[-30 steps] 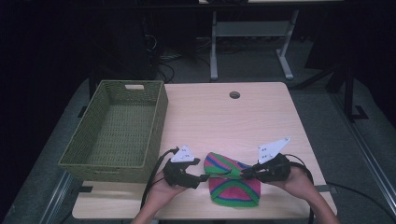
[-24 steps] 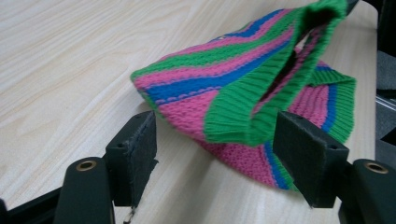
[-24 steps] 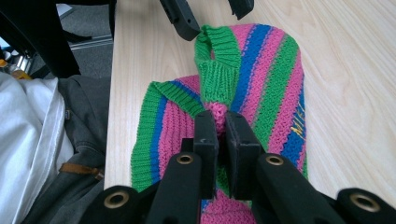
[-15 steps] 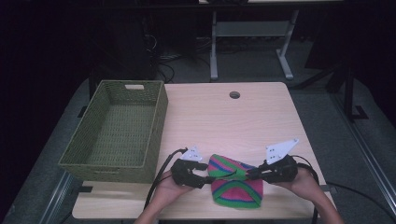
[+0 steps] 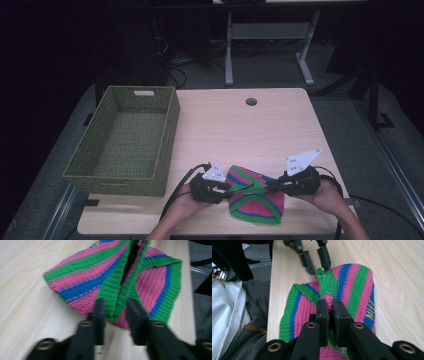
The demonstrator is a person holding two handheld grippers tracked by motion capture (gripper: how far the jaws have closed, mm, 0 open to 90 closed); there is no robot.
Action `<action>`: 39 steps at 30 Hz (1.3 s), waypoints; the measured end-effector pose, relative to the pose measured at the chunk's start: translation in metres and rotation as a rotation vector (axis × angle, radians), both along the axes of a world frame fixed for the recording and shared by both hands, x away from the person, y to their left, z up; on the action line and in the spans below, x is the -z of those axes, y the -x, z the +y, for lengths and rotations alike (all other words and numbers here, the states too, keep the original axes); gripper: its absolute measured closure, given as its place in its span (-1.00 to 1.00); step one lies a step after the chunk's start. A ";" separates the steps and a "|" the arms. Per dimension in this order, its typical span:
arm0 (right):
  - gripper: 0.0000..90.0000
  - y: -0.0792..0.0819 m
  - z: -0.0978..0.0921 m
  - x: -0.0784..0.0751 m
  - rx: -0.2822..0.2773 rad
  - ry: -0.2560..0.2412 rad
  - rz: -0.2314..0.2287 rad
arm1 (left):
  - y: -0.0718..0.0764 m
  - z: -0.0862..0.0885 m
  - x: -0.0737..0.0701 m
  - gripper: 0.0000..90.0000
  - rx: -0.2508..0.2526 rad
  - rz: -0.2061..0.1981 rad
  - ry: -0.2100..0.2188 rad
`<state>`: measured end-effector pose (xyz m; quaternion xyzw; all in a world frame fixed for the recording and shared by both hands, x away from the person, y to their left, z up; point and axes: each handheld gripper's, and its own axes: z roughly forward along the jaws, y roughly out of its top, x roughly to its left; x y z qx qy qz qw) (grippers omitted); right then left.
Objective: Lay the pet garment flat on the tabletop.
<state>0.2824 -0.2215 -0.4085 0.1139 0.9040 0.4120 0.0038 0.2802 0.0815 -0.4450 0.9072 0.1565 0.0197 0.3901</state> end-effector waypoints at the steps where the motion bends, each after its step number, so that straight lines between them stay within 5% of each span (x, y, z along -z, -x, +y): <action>1: 0.86 0.000 -0.001 0.000 0.004 -0.004 0.002 | 0.000 0.000 0.000 0.18 0.000 -0.001 -0.002; 8: 0.86 0.001 -0.007 -0.003 -0.005 -0.028 -0.007 | 0.001 -0.001 0.000 -0.03 -0.026 -0.065 -0.033; 11: 0.86 0.001 -0.010 -0.005 -0.004 -0.061 0.002 | 0.001 -0.005 0.001 0.04 -0.026 -0.099 -0.057; 17: 0.86 0.000 -0.013 -0.006 -0.001 -0.077 0.005 | -0.003 -0.012 -0.002 0.73 -0.028 -0.147 -0.044; 20: 0.86 0.000 -0.016 -0.007 0.008 -0.078 0.003 | -0.003 -0.013 -0.006 0.86 -0.008 -0.162 -0.049; 39: 0.88 -0.004 0.002 -0.016 0.017 -0.007 -0.028 | 0.008 0.008 -0.035 0.90 -0.008 -0.162 -0.048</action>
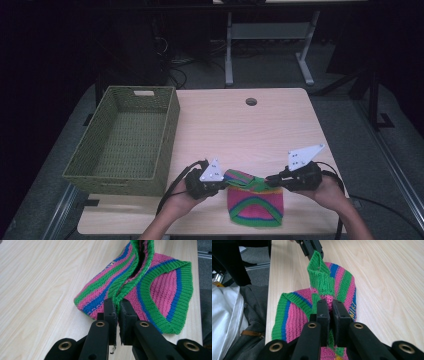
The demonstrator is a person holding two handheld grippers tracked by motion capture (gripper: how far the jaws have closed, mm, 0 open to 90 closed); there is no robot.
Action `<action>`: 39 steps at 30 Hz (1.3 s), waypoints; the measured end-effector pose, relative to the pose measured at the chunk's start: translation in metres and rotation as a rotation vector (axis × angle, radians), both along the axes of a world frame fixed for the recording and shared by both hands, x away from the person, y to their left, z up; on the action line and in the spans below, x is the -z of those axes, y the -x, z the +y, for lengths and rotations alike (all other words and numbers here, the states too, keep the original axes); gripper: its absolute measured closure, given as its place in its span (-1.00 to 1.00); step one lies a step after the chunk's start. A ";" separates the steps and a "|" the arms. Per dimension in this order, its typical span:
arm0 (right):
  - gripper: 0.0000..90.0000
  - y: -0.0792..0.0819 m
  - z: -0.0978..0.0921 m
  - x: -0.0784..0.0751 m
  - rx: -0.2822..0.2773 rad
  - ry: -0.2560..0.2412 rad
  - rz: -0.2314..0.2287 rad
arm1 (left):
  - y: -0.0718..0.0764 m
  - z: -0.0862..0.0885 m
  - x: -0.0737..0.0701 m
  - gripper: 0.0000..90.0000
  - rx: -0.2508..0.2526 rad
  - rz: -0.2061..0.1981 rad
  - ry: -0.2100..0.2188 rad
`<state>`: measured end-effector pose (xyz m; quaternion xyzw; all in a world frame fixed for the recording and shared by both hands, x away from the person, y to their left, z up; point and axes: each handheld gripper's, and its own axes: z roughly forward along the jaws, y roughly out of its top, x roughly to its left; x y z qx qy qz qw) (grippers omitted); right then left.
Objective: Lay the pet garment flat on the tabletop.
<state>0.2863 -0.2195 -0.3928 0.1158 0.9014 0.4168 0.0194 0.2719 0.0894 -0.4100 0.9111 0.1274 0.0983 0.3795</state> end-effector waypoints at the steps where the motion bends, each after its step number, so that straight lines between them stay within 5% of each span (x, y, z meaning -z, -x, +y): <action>1: 0.87 0.000 0.002 -0.001 -0.001 -0.002 0.010 | 0.000 0.002 -0.002 0.90 0.000 -0.003 -0.006; 15: 0.88 -0.004 0.018 -0.015 -0.025 0.014 -0.007 | -0.001 0.017 -0.023 0.90 -0.022 -0.029 -0.010; 39: 0.87 -0.018 0.016 -0.021 0.030 0.025 -0.007 | -0.030 0.007 -0.036 0.90 -0.045 -0.016 -0.029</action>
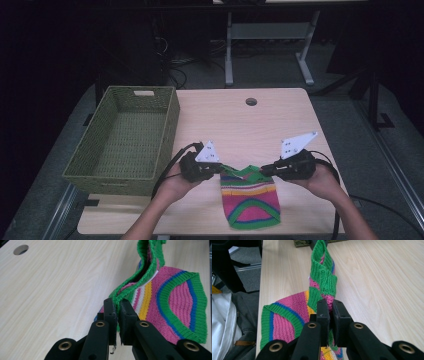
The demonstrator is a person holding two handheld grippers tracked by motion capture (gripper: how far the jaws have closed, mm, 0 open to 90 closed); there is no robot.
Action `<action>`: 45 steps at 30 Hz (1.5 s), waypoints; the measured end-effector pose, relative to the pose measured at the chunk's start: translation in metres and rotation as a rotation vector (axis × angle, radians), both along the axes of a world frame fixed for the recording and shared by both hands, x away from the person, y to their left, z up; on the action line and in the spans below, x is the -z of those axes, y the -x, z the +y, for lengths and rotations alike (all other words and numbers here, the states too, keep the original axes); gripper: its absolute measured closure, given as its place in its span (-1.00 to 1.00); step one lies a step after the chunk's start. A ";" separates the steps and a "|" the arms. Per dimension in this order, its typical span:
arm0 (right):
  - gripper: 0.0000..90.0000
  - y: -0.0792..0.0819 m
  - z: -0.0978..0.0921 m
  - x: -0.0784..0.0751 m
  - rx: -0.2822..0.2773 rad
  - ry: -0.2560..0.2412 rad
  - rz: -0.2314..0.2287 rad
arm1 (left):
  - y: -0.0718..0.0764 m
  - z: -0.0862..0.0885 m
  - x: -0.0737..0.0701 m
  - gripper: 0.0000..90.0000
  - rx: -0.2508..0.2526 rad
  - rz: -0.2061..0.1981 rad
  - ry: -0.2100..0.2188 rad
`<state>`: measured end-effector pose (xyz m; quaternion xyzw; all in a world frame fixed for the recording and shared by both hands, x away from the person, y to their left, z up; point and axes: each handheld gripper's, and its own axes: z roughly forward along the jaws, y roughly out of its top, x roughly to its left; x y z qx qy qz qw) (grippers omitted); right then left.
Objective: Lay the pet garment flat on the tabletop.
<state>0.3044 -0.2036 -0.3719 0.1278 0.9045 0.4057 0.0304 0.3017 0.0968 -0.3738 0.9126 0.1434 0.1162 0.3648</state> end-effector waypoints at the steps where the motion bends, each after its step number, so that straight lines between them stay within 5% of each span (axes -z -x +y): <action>1: 0.87 -0.001 0.001 -0.001 -0.001 0.000 0.000 | -0.002 0.001 -0.001 0.90 -0.003 -0.001 -0.001; 15: 0.87 -0.012 0.008 -0.006 0.022 0.019 -0.006 | -0.031 -0.006 -0.009 0.90 -0.031 -0.006 -0.033; 31: 0.87 -0.041 -0.002 0.006 0.162 0.063 0.040 | -0.061 -0.029 0.007 0.90 -0.052 0.042 -0.065; 34: 0.82 -0.056 -0.003 0.007 0.236 0.056 0.034 | -0.073 -0.033 0.008 0.86 -0.148 0.012 -0.035; 36: 0.44 -0.069 -0.003 0.008 0.381 0.070 -0.011 | -0.081 -0.033 0.009 0.67 -0.207 0.026 0.014; 38: 0.34 -0.082 -0.007 0.009 0.475 0.064 0.012 | -0.086 -0.032 0.011 0.53 -0.234 0.033 0.033; 45: 0.25 -0.082 -0.019 0.027 0.464 0.072 0.084 | -0.082 -0.025 0.023 0.33 -0.218 0.070 0.016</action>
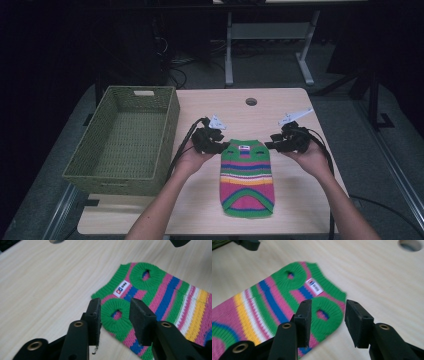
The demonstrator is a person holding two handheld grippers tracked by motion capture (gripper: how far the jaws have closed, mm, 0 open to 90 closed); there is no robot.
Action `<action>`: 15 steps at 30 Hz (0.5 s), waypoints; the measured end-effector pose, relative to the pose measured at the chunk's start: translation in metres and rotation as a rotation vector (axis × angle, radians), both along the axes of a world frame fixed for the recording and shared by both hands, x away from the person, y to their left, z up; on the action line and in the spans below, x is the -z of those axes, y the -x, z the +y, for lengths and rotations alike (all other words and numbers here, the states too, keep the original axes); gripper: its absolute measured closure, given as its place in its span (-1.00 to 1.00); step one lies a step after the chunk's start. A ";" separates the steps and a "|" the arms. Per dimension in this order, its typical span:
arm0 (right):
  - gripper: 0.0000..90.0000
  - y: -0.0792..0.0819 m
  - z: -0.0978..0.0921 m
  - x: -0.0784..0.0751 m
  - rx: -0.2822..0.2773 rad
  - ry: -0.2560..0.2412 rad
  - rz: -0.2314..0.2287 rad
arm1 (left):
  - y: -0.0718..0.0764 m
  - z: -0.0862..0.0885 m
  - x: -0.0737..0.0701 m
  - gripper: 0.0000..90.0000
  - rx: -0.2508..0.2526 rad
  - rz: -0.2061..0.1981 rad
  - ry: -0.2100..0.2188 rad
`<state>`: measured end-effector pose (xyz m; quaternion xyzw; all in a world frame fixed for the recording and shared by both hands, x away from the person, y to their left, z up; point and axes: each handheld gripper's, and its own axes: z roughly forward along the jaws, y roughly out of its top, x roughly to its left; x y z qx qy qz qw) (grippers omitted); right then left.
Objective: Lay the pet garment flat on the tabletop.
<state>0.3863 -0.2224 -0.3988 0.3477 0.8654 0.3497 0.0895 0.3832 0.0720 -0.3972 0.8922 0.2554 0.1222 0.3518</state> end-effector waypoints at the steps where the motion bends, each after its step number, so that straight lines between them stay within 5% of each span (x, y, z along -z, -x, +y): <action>1: 0.25 0.004 -0.001 0.003 -0.010 -0.003 0.019 | 0.002 0.000 0.002 0.32 0.010 0.002 -0.006; 5: 0.28 0.017 0.000 0.010 -0.053 -0.002 0.040 | 0.013 0.000 0.007 0.29 0.041 0.019 -0.013; 9: 0.51 0.033 0.006 0.019 -0.130 0.026 0.079 | 0.026 -0.004 0.016 0.31 0.092 0.054 -0.018; 15: 0.81 0.048 0.015 0.037 -0.205 0.072 0.122 | 0.038 -0.013 0.037 0.85 0.216 0.132 -0.086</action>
